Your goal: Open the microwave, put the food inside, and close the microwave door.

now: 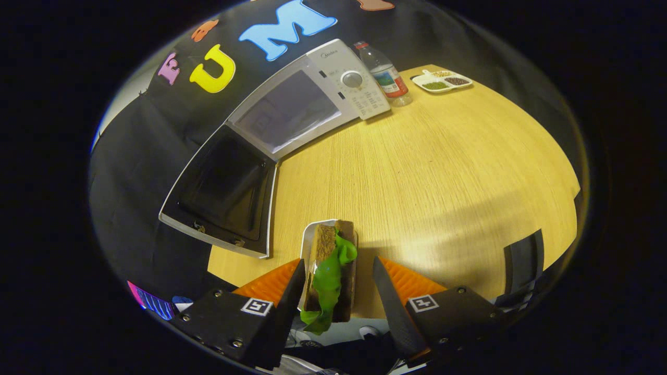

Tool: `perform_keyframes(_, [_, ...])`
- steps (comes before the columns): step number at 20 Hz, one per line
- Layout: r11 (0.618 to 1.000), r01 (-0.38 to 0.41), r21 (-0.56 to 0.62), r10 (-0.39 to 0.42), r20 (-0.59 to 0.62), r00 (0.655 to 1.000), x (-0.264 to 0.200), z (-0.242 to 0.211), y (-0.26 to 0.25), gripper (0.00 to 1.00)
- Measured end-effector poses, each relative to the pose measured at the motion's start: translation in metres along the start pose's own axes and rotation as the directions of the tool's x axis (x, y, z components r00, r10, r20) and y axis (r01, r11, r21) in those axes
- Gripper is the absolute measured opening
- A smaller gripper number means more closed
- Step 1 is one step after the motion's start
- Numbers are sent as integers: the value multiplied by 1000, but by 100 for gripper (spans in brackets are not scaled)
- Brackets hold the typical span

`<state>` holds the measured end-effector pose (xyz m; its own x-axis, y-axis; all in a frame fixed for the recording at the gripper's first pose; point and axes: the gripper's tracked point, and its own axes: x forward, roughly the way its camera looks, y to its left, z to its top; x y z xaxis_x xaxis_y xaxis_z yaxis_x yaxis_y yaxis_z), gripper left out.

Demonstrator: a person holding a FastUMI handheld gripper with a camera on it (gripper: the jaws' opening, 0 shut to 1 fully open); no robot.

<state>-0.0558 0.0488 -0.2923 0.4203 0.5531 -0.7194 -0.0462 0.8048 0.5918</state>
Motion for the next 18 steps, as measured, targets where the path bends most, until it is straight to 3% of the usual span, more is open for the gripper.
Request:
perform_keyframes(2, [997, -39, 60, 39, -3, 999, 0, 1, 9, 47])
perform_keyframes(3, [997, -39, 63, 40, -4, 999, 0, 3, 8, 46])
perform_keyframes(5, [995, -48, 87, 48, -2, 999, -2, 4, 12, 33])
perform_keyframes(10, [997, -63, 47, 60, 64, 996, -17, 25, 32, 33])
perform_keyframes(14, [993, -112, 48, 103, 160, 982, -28, 63, 59, 33])
perform_keyframes(18, [994, -110, 12, 103, 255, 961, -17, 104, 81, 33])
